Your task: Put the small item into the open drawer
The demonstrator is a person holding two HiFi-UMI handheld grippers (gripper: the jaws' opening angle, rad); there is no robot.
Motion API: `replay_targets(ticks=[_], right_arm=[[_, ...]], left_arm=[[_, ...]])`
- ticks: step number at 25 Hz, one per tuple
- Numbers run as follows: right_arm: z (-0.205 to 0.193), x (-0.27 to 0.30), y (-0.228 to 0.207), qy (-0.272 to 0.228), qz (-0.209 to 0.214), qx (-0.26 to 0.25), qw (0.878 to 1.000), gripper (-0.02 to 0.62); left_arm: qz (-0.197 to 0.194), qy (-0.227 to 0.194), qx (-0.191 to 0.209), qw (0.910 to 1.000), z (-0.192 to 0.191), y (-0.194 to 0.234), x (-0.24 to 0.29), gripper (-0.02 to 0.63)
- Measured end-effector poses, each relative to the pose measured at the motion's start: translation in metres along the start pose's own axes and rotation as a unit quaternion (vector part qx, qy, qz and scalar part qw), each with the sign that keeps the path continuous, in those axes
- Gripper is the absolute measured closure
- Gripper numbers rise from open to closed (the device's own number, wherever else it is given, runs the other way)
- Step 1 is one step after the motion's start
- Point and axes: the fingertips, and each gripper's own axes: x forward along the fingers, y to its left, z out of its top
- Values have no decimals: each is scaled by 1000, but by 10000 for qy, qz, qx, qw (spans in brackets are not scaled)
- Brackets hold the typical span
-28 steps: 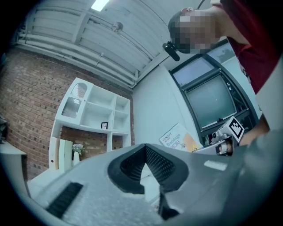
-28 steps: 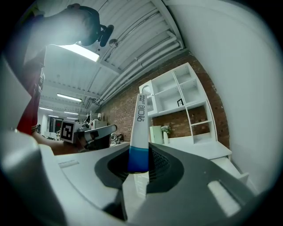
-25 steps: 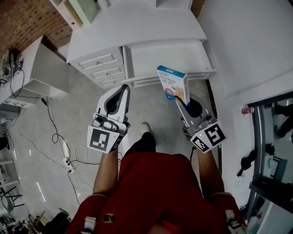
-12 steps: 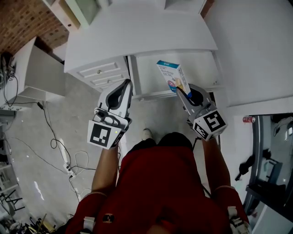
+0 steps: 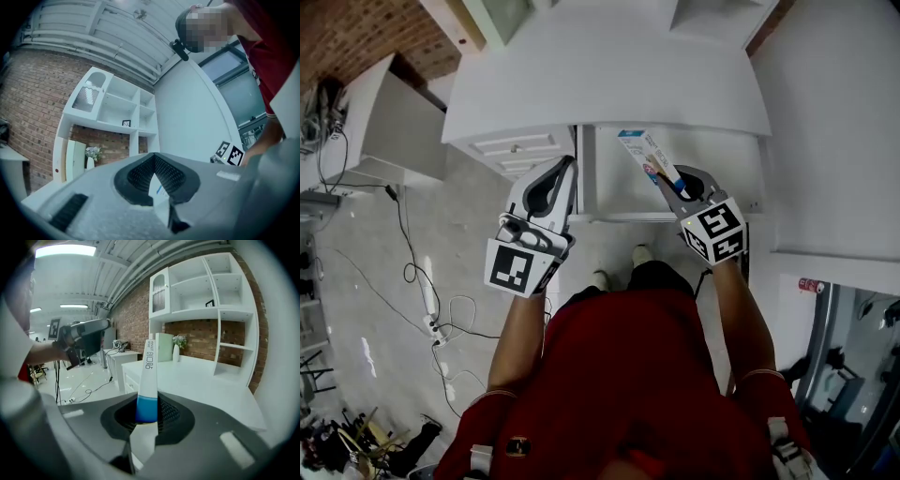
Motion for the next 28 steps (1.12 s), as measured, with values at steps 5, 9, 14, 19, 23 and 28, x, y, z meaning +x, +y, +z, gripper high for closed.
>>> replay_targets(ticks=[5,9,14,19,23,28], right_arm=[[-32,36,-32,697,372,-211,9967,525],[-57,58,-50,1108,659,-360,9910,525],[-87,80,-60,1505,856,-631,9829,525],[-112,101,-64,1924,855,-916,9733,525],[-130,118,-64,2197,838,-1011,9667,525],[-143,134,-61,2450,811,-1020,9607,525]], left_arm=[[451,137,74,9989,-8,5,25,607],[790,236,140,9965,-16,5,45,607],[1089,319,157,9934,-28,4,59,607],[1155,392,179,9924,-37,10,68,607],[1076,405,120,9933,-40,18,74,607],[1016,489,38,9936,-43,25,70,607]])
